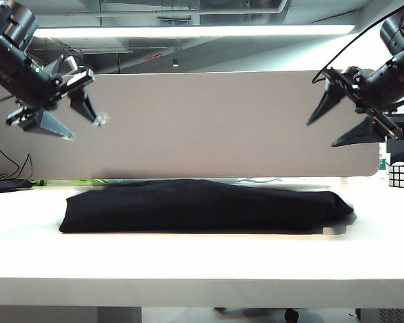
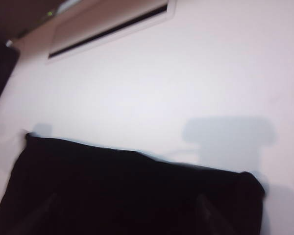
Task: Fold the bottom side of the T-shirt horizontally towards the center, about one-third of the way, then fold the sleeve back towards the center, creating a straight line along the edge of the T-shirt, and finally fold the bottom of the T-shirt up towards the top, creating a neat rectangle.
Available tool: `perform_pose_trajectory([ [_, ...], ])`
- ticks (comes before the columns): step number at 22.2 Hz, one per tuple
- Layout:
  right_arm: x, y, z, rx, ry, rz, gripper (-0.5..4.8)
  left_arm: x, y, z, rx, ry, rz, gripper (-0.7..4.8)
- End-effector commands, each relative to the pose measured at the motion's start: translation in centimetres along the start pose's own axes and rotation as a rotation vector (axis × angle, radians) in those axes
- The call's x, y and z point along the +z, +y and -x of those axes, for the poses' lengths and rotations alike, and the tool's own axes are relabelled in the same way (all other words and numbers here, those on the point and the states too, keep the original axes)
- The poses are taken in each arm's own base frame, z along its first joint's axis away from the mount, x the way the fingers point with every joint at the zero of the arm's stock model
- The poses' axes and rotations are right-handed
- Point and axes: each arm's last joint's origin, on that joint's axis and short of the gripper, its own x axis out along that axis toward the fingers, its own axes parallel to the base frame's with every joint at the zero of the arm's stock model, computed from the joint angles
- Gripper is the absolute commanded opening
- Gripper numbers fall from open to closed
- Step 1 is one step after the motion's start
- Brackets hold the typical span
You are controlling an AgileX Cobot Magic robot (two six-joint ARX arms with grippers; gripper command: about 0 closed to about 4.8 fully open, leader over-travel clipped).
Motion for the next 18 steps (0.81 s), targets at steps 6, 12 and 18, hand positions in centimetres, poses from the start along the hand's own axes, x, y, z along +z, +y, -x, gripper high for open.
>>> perform_pose_trajectory([
  [6, 1.8, 1.9, 6.5, 0.127, -0.027, 0.014, 0.94, 2.0, -0.9, 5.4, -0.052, -0.032, -0.057, 0.11],
  [12, 0.6, 6.2, 12.3, 0.085, -0.073, 0.145, -0.09, 2.1, -3.6, 10.8, -0.052, 0.008, -0.112, -0.06],
  [18, -4.3, 8.8, 17.6, 0.102, -0.138, 0.202, -0.09, -1.0, -6.1, 17.0, -0.046, -0.070, -0.162, -0.06],
])
